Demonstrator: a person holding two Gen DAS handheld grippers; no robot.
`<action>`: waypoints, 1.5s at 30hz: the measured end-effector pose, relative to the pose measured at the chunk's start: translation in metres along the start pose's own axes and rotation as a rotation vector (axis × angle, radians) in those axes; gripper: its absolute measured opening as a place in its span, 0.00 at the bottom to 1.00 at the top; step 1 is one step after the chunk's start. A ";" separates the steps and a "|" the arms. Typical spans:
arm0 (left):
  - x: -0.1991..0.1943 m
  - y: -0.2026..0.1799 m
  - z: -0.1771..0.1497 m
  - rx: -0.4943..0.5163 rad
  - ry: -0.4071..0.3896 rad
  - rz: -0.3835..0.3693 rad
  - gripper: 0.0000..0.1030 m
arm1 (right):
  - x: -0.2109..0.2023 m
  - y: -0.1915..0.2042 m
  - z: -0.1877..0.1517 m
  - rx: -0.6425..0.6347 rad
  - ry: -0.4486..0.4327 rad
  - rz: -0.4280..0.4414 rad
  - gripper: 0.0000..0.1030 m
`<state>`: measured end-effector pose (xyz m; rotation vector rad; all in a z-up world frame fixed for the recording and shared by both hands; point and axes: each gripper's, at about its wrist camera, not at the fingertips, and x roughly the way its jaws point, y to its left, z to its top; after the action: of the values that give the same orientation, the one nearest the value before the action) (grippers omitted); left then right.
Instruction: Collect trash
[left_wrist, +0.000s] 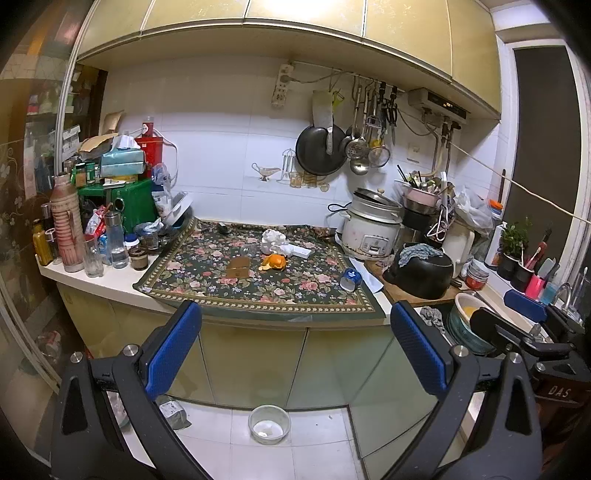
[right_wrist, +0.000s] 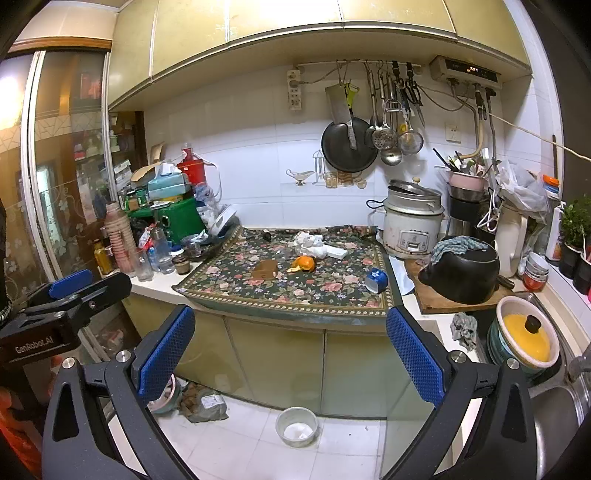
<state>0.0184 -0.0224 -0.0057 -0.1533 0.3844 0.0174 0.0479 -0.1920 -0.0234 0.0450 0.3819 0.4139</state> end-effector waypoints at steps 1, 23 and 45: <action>0.003 0.000 0.001 0.003 0.000 0.004 1.00 | 0.002 -0.003 0.001 0.004 0.002 0.000 1.00; 0.187 0.064 0.058 -0.004 0.061 -0.060 1.00 | 0.153 -0.034 0.047 0.078 0.068 -0.171 1.00; 0.476 0.105 0.065 -0.063 0.393 0.035 1.00 | 0.376 -0.181 0.031 0.231 0.388 -0.295 1.00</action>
<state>0.4787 0.0859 -0.1402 -0.2130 0.7788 0.0340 0.4467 -0.2063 -0.1489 0.1323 0.8066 0.0813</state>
